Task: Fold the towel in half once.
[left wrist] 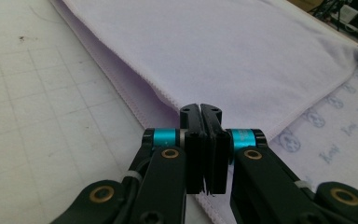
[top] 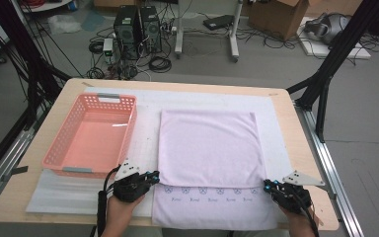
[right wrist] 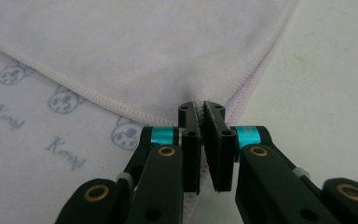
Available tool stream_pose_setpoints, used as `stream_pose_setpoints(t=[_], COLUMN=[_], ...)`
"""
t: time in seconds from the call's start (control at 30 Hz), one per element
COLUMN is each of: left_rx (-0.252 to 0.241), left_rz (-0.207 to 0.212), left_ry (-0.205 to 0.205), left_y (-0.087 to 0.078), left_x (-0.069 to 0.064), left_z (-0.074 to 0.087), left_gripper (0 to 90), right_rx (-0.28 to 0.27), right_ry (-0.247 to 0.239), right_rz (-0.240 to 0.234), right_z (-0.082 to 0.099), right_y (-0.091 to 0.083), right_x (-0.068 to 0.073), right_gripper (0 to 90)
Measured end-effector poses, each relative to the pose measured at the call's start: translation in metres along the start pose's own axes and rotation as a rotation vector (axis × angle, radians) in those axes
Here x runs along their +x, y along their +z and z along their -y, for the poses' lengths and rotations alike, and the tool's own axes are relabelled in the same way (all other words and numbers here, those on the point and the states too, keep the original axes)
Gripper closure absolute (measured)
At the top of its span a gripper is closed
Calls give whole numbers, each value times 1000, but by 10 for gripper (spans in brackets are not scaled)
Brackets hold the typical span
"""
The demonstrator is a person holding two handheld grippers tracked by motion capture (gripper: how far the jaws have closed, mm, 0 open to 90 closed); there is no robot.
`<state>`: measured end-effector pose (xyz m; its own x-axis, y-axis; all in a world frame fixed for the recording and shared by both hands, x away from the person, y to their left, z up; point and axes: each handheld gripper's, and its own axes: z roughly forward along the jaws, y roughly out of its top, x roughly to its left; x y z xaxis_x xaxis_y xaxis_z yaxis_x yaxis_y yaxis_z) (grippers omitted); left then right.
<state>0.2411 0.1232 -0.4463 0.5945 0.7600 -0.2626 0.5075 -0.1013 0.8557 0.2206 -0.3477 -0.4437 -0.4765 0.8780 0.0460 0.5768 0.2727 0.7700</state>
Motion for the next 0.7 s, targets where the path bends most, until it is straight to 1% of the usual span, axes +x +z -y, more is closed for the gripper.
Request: stream_pose_setpoints(t=[0.07,0.13,0.2,0.3,0.37,0.43,0.47,0.53,0.67,0.7], left_rx=[-2,-5,-6,-13,-18,-15,-11,-15,-14,-14], left_rz=[5,9,15,31,48,51,56,61,73,74], left_ry=[9,17,15,15,1,-4,-2,-6,-3,-1], left_y=[-1,-2,-4,-9,-12,-16,-18,-23,-33,-36], left_x=[-1,-2,-3,-6,-6,-9,-10,-13,-19,-21], left_z=[0,0,0,1,2,4,5,9,16,17], left_gripper=[880,881,882,882,884,884,884,884,884,884], right_rx=[-7,-13,-12,-13,-10,-10,-8,-11,-14,-14], right_ry=[14,11,14,35,34,39,49,57,52,57], right_rz=[-1,-4,-9,-23,-27,-39,-45,-55,-67,-70], right_z=[0,0,0,1,3,5,6,7,14,15], right_y=[-3,-4,-5,-9,-12,-16,-18,-23,-33,-37], right_x=[-1,-2,-3,-3,-2,-2,-1,0,4,6], right_gripper=[854,858,860,862,864,864,865,864,865,865])
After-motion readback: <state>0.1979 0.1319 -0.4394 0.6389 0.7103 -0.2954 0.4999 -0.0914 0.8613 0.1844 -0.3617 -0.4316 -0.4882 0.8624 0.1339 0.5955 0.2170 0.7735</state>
